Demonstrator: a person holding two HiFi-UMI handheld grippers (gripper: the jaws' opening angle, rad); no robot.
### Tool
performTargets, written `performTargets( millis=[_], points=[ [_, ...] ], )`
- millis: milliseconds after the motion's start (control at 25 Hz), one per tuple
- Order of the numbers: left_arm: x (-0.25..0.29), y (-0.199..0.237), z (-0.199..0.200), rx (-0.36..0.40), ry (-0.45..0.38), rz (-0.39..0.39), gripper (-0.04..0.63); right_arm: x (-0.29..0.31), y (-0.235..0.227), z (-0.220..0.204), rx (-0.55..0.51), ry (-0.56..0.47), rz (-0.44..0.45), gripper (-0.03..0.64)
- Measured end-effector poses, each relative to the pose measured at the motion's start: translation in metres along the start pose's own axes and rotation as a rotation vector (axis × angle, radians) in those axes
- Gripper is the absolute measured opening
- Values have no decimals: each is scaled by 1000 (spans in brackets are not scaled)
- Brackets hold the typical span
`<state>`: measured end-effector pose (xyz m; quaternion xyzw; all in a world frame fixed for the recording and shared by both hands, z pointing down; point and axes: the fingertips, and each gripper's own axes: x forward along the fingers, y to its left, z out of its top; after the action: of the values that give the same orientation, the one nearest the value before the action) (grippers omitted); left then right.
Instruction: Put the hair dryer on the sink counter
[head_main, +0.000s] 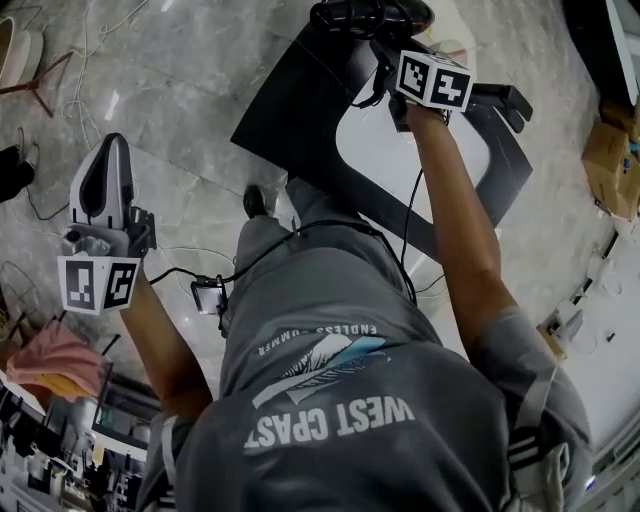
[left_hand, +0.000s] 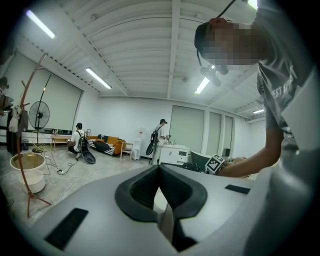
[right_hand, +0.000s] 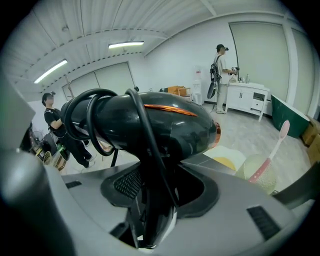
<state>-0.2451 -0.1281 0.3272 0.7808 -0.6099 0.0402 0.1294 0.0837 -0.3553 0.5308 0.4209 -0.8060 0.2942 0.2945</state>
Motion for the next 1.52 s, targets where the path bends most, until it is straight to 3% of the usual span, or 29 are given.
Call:
performTargets(
  millis=[560,1520],
  points=[
    [18,10,-14,-10,27,18,15,59,-26,-21,-34,108,-47,212],
    [9,10,-22,-4,39,17,15,89,-43,-53,-77,225,-127,216]
  ],
)
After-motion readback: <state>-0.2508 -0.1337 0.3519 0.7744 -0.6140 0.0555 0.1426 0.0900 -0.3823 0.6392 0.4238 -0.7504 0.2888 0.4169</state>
